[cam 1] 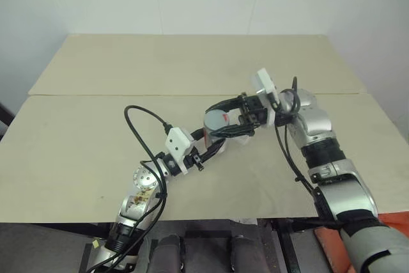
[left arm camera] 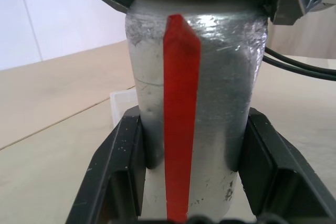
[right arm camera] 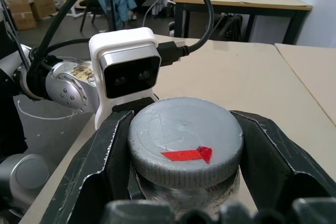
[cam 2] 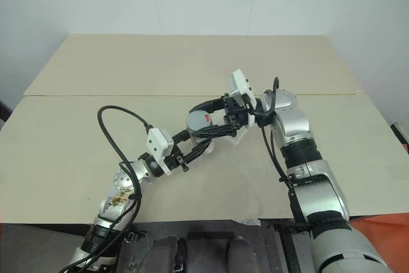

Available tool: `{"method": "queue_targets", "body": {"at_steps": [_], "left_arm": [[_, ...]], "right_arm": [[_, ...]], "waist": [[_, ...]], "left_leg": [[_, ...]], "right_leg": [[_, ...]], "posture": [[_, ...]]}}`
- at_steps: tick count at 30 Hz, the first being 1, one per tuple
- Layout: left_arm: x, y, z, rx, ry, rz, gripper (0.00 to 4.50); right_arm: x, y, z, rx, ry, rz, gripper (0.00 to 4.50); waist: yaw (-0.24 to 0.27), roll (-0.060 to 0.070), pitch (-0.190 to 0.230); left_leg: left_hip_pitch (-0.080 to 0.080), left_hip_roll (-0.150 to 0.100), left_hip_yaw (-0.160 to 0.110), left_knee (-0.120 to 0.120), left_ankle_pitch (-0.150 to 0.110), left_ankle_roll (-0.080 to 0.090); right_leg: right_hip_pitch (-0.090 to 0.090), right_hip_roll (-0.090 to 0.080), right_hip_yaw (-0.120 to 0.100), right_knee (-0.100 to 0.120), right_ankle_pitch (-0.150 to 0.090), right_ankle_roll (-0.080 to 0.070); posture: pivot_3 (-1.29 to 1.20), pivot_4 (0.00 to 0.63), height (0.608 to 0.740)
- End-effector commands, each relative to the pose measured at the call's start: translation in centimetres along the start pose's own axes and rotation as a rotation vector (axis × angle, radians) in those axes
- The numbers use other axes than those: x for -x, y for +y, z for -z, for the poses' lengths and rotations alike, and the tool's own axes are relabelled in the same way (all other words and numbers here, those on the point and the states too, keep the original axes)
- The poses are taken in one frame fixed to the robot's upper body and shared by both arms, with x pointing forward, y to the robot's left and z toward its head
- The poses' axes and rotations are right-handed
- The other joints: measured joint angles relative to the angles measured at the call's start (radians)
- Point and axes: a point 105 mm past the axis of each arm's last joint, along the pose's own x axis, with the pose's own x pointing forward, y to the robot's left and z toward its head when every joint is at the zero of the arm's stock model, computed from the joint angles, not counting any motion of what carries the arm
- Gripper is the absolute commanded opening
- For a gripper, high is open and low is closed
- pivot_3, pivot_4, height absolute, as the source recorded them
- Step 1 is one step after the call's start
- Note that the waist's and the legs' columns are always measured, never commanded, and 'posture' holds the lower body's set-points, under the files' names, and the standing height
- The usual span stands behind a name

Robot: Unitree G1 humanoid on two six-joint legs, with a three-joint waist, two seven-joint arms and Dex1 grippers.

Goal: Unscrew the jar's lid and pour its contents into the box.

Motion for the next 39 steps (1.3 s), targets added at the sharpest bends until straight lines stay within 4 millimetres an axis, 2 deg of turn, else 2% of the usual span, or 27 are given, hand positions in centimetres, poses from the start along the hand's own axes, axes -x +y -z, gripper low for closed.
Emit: {"method": "queue_targets", "body": {"at_steps": [1, 6, 7, 10, 11, 18, 22, 25, 28, 33, 39], "left_arm": [[-0.6, -0.3, -1.6, -0.041, -0.058, 0.011, 2.05], [-0.7, -0.2, -1.4, -0.046, -0.053, 0.002, 2.05], [-0.7, -0.1, -1.5, -0.047, -0.054, -0.001, 2.05], [-0.7, -0.1, -1.5, -0.043, -0.056, -0.009, 2.05], [-0.6, -0.1, -1.4, -0.042, -0.054, -0.01, 2.05], [-0.6, -0.1, -1.1, -0.038, -0.048, -0.005, 2.05], [-0.9, -0.2, -1.0, -0.036, -0.048, -0.004, 2.05], [-1.2, -0.3, -1.0, -0.04, -0.048, 0.001, 2.05], [-1.3, 0.0, -1.0, -0.053, -0.046, -0.003, 2.05], [-1.4, 0.2, -0.8, -0.061, -0.04, -0.014, 2.05], [-1.4, -0.1, -0.9, -0.058, -0.046, -0.019, 2.05]], "right_arm": [[-0.7, 0.7, -0.4, 0.038, -0.013, -0.099, 2.82], [-0.2, 0.1, -0.5, -0.001, -0.027, -0.064, 2.82], [0.0, 0.1, -0.6, -0.006, -0.031, -0.057, 3.53], [0.7, 0.2, -1.2, 0.034, -0.059, -0.011, 4.41], [1.0, 0.2, -1.4, 0.067, -0.068, 0.022, 4.48], [2.4, 0.8, -3.0, 0.152, -0.084, 0.213, 4.48], [2.6, 0.7, -3.5, 0.199, -0.071, 0.4, 4.48], [2.4, 0.9, -4.0, 0.211, -0.071, 0.491, 4.48], [1.5, 2.1, -4.2, 0.193, -0.038, 0.505, 4.48], [-0.3, 2.9, -4.4, 0.175, -0.048, 0.597, 4.48], [0.0, 2.4, -3.0, 0.188, -0.002, 0.724, 4.48]], "waist": [[0.0, 0.0, 0.0], [0.0, 0.0, 0.0], [0.0, 0.0, 0.0], [0.001, 0.0, 0.0], [0.002, 0.0, 0.0], [0.004, 0.0, 0.0], [0.003, 0.0, 0.0], [0.002, 0.0, 0.0], [0.003, 0.0, 0.0], [0.001, 0.0, 0.0], [0.001, 0.0, 0.0]], "left_leg": [[0.0, 0.0, 0.0, 0.0, 0.0, 0.0], [0.0, 0.0, 0.0, 0.0, 0.0, 0.0], [0.0, 0.0, 0.0, 0.0, 0.0, 0.0], [0.0, 0.0, 0.0, 0.0, 0.0, 0.0], [0.0, 0.0, 0.0, 0.0, 0.0, 0.0], [-0.001, 0.0, 0.0, 0.0, 0.0, 0.0], [-0.001, 0.0, 0.0, 0.0, 0.0, 0.0], [-0.001, 0.0, 0.0, 0.0, 0.0, 0.0], [-0.001, 0.0, 0.0, 0.0, 0.0, 0.0], [-0.001, 0.0, 0.0, 0.0, 0.0, 0.0], [-0.001, -0.001, 0.0, 0.0, 0.0, 0.0]], "right_leg": [[0.0, 0.0, 0.0, 0.0, 0.0, 0.0], [0.0, 0.0, 0.0, 0.0, 0.0, 0.0], [0.0, 0.0, 0.0, 0.0, 0.0, 0.0], [0.0, -0.001, 0.0, 0.0, 0.0, 0.0], [0.0, -0.001, 0.0, 0.0, 0.0, 0.0], [-0.001, -0.001, 0.0, 0.0, 0.0, 0.0], [-0.001, -0.001, 0.0, 0.0, 0.0, 0.0], [-0.001, -0.001, 0.0, 0.0, 0.0, 0.0], [-0.001, -0.001, 0.0, 0.0, 0.0, 0.0], [-0.001, -0.001, 0.0, 0.0, 0.0, 0.0], [0.0, -0.001, 0.0, 0.0, 0.0, 0.0]], "posture": [[0.0, 0.15, 0.74], [0.0, 0.15, 0.74], [0.0, 0.15, 0.74], [0.0, 0.15, 0.74], [0.0, 0.15, 0.74], [0.0, 0.15, 0.74], [0.0, 0.15, 0.74], [0.0, 0.15, 0.74], [0.0, 0.15, 0.74], [0.0, 0.15, 0.74], [0.0, 0.15, 0.74]]}}
